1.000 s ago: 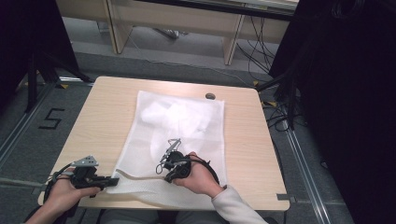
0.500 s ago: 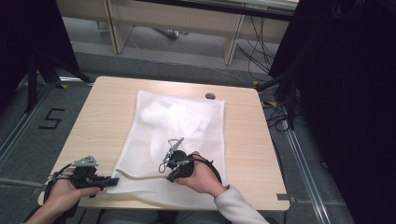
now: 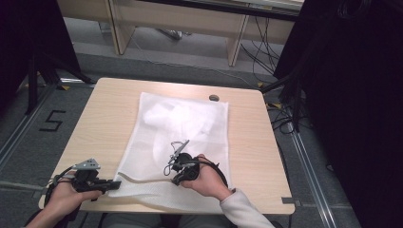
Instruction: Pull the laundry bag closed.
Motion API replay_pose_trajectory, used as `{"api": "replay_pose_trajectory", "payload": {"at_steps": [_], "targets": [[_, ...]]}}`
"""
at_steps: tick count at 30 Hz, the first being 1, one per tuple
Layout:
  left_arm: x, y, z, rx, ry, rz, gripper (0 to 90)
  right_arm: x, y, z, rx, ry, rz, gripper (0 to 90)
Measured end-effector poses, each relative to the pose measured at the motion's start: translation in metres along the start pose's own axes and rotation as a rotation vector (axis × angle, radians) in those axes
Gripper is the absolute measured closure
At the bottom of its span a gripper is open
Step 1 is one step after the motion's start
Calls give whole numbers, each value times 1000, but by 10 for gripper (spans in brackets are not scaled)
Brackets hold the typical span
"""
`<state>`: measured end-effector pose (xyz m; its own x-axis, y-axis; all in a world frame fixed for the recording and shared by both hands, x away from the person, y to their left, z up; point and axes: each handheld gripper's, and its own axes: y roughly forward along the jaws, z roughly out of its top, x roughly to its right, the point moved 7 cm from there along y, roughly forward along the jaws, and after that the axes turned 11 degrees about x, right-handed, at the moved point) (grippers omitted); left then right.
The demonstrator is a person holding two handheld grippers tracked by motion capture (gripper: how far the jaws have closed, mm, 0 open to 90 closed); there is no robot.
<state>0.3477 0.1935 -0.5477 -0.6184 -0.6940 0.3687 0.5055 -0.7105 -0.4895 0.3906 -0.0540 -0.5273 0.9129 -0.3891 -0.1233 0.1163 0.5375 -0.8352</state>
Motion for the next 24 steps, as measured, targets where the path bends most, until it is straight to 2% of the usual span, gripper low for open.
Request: {"api": "replay_pose_trajectory", "payload": {"at_steps": [3,4,6,8,10,14,16,20,21,22,24], "targets": [[0,0,0,-2,0,-1,853,0,-2,-2,-5,15,-8,823],[0,0,0,-2,0,-1,853,1,-2,-2,0,5,-10,823],[0,0,0,-1,1,0,853,1,-2,-2,3,5,2,823],[0,0,0,-1,0,1,853,-1,-4,-3,2,24,9,823],[0,0,0,-1,0,0,853,1,-4,-4,2,10,-3,823],[0,0,0,-2,0,1,853,1,-5,-6,4,27,-1,823],[0,0,0,-3,0,-1,853,3,-6,-7,-2,16,-10,823],[0,0,0,-2,-2,1,853,1,-7,-8,3,29,-7,823],[0,0,0,-3,0,1,853,3,-8,-9,-1,17,-17,823],[0,0,0,-3,0,1,853,2,-8,-8,2,34,-7,823],[0,0,0,-3,-1,1,853,2,-8,-9,6,25,2,823]]}}
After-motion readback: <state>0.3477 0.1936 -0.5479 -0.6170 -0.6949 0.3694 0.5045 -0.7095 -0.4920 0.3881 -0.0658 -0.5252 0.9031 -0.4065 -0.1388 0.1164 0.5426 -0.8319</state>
